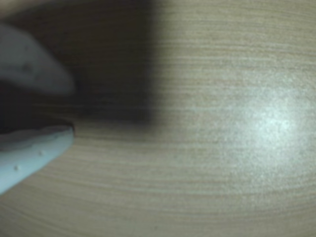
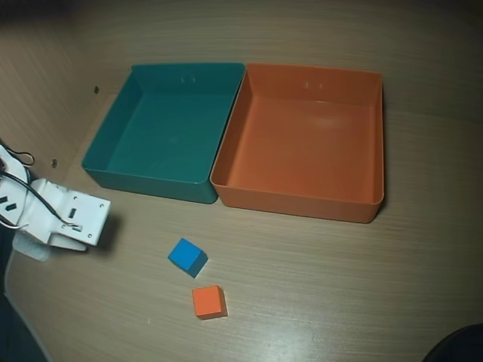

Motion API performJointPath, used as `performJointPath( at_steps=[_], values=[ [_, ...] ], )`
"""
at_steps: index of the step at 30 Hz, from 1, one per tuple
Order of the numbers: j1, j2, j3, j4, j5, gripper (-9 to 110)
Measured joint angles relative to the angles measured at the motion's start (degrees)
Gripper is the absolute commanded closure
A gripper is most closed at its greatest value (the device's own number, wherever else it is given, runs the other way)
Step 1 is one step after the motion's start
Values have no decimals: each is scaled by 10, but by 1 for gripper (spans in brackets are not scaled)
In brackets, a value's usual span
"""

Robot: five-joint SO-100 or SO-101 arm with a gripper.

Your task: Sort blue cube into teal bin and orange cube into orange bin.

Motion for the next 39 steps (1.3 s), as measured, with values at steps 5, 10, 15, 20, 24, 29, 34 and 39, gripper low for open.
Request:
performJointPath(
  at_steps=[5,10,15,20,24,29,34,39],
  values=[
    [-1,-207,-189,2,0,68],
    [-2,-397,-371,2,31,68],
    [-3,-548,-519,2,161,68],
    [-14,-657,-624,2,202,68],
    [-28,-734,-680,2,202,68],
    [-36,-830,-729,1,202,68],
    [-34,-910,-763,1,202,68],
    [-35,-973,-801,1,202,68]
  ],
)
